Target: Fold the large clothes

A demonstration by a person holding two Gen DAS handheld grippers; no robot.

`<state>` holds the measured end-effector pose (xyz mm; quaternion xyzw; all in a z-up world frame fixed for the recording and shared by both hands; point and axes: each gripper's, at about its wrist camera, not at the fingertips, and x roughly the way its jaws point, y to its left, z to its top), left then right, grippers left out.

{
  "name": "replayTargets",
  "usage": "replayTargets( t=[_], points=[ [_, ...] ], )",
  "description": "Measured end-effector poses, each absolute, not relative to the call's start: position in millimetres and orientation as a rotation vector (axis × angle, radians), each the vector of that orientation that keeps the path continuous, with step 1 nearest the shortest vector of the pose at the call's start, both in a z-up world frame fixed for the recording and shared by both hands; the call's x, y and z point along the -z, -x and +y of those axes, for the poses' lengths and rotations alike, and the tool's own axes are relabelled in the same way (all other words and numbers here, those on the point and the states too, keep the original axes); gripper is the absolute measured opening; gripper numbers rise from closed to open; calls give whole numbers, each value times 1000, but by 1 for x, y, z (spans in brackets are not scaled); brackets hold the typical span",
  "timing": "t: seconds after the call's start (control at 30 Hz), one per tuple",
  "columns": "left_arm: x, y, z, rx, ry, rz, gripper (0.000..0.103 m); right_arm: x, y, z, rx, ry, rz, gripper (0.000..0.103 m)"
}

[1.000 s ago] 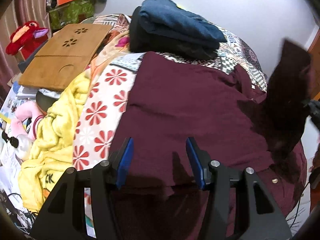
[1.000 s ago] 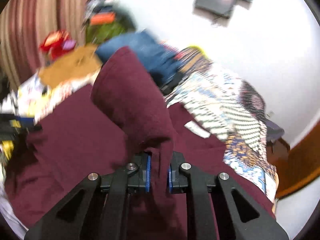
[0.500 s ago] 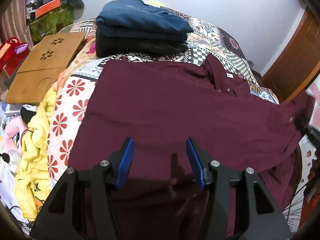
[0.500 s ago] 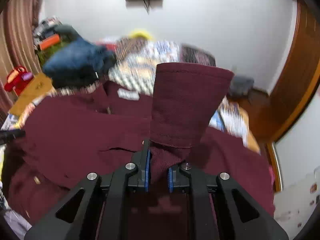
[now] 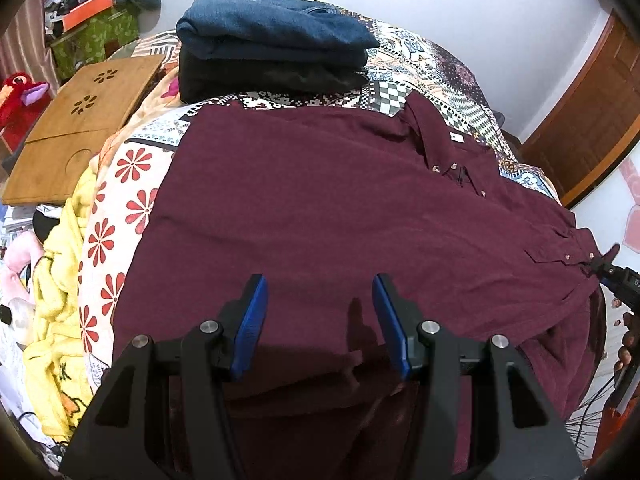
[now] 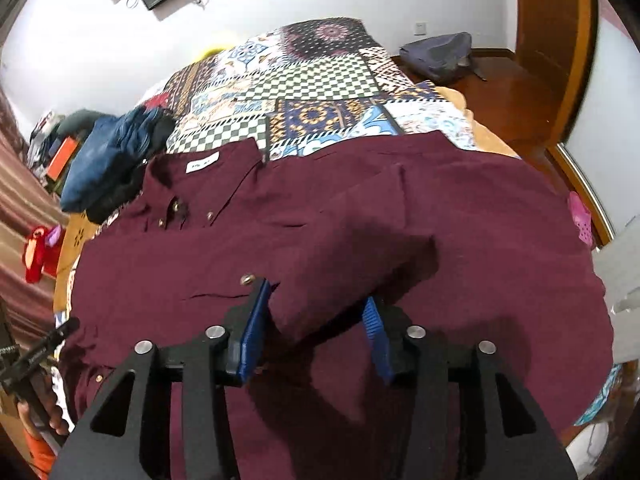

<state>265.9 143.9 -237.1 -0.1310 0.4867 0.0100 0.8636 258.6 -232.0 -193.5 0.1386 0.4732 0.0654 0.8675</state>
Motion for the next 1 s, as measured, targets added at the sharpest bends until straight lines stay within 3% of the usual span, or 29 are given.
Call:
replayTargets(
  t=[0.37,0.63,0.87,0.93,1.0],
  points=[
    [234,-265,141,-8,267,1013,53,167,-247,-244,-62,-310,824,46],
    [231,-268,128,15,243,1021,53,178,-244,-262,22,-228,886,46],
    [202,-278,98,68,172,970,53,135,-221,-285,126,-82,768,47],
    [194,-282,86,90,159,954,53,125,-212,-294,165,-51,738,51],
    [187,-287,74,113,140,942,55,117,-201,-308,213,-36,703,62]
  ],
)
